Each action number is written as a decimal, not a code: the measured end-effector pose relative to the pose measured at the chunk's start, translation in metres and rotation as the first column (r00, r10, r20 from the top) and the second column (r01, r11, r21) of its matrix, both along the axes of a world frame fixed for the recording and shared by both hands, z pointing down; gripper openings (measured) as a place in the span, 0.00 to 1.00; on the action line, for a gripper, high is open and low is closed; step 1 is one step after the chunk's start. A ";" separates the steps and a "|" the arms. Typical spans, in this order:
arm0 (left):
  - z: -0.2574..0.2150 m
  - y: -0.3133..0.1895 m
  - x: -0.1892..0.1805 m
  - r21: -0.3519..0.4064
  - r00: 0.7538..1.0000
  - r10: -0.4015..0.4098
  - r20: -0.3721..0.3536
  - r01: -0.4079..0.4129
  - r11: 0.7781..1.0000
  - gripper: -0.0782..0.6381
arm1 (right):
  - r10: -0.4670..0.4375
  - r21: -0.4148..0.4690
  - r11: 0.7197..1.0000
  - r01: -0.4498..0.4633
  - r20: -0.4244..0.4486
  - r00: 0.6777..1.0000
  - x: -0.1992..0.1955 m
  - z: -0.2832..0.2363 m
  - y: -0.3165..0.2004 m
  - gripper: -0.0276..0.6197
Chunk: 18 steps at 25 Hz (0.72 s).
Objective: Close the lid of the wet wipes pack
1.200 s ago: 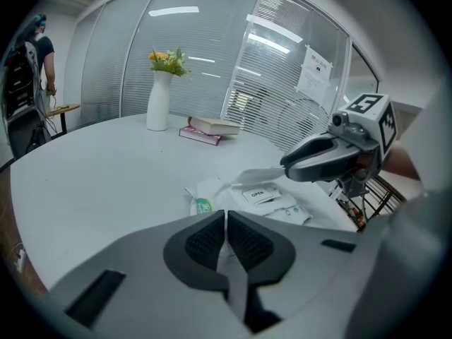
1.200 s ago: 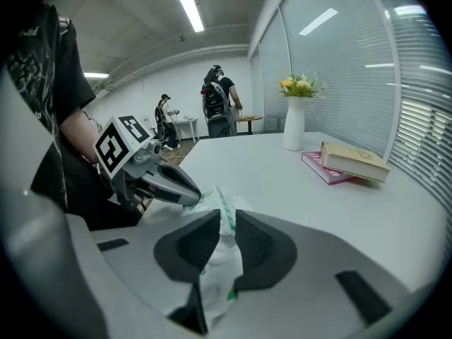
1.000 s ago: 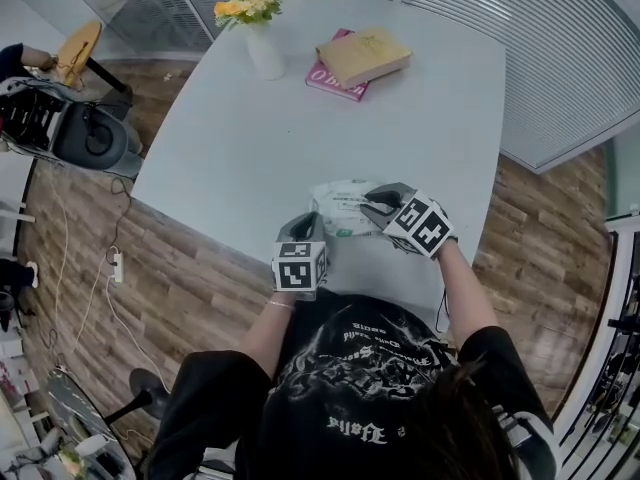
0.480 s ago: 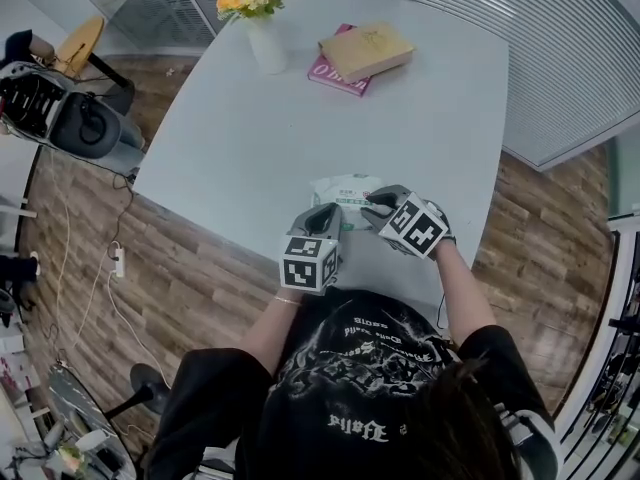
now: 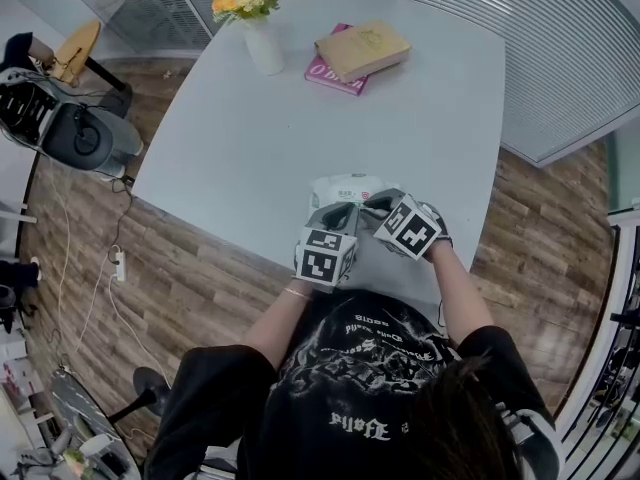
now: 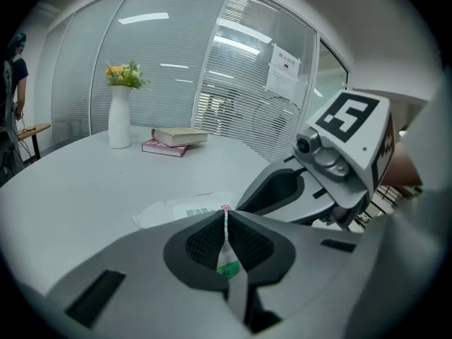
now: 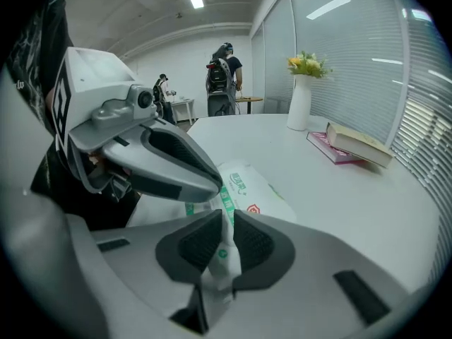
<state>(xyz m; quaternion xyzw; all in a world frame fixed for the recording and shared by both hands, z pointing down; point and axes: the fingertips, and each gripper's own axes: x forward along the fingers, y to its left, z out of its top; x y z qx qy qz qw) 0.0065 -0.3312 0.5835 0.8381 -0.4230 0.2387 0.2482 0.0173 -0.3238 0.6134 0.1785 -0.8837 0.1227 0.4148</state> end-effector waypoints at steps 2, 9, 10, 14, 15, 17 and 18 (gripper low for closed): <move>0.008 -0.002 0.003 -0.017 1.000 0.001 0.023 -0.001 1.000 0.13 | 0.023 -0.003 1.000 -0.023 0.014 1.000 0.001 -0.001 -0.001 0.11; 0.020 -0.002 0.003 -0.047 0.999 -0.022 0.036 0.024 0.999 0.13 | 0.268 -0.025 0.963 -0.269 0.201 0.942 0.017 -0.015 -0.002 0.05; 0.022 -0.002 0.003 -0.051 0.999 -0.028 0.038 0.030 0.998 0.13 | 0.306 -0.034 0.951 -0.307 0.228 0.924 0.021 -0.018 -0.002 0.05; 0.026 -0.004 0.001 -0.037 0.998 -0.044 0.046 0.045 0.998 0.13 | 0.403 -0.065 0.913 -0.402 0.291 0.868 0.032 -0.023 0.003 0.04; 0.027 -0.004 0.001 -0.027 0.998 -0.044 0.054 0.045 0.999 0.12 | 0.415 -0.071 0.908 -0.414 0.296 0.860 0.034 -0.023 0.005 0.04; 0.028 -0.005 0.001 -0.007 0.996 -0.039 0.083 0.040 0.999 0.12 | 0.431 -0.080 0.900 -0.428 0.303 0.850 0.035 -0.023 0.010 0.04; 0.029 -0.006 0.002 -0.002 0.995 -0.038 0.094 0.038 0.999 0.12 | 0.437 -0.082 0.897 -0.434 0.307 0.845 0.036 -0.023 0.012 0.04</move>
